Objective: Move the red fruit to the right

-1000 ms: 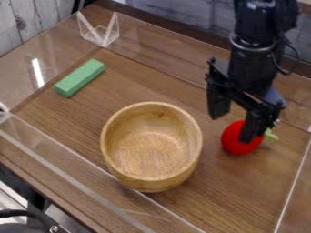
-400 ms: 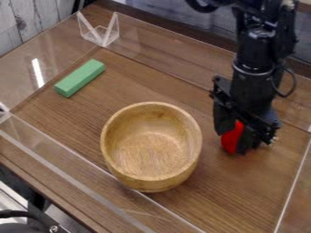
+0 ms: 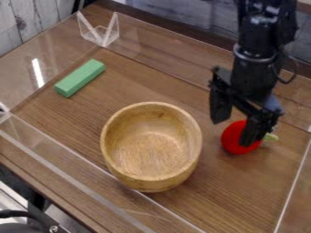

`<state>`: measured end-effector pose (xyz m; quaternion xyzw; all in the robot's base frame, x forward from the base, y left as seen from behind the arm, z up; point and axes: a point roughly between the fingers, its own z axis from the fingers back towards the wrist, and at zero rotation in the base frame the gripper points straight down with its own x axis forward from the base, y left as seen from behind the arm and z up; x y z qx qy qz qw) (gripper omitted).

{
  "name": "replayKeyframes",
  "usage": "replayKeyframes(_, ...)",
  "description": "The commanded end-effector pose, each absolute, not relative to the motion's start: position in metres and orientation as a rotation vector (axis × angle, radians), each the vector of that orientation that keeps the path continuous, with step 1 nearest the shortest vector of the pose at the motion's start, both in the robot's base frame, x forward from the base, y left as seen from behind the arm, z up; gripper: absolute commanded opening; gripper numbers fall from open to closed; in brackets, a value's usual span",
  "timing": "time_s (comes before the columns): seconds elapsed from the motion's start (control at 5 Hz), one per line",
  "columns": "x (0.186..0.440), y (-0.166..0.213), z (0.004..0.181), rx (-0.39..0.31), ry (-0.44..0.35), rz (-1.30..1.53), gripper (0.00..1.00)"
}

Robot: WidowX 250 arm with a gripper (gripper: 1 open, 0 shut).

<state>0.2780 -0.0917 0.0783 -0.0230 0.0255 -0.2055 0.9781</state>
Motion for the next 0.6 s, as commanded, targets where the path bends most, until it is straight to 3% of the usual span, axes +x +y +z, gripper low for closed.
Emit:
replayKeyframes(0.0, 0.293, -0.101, 0.094, -0.048, -0.024, -0.453, 1.0)
replayKeyframes(0.4, 0.299, -0.105, 0.084, -0.046, -0.009, -0.515, 1.0)
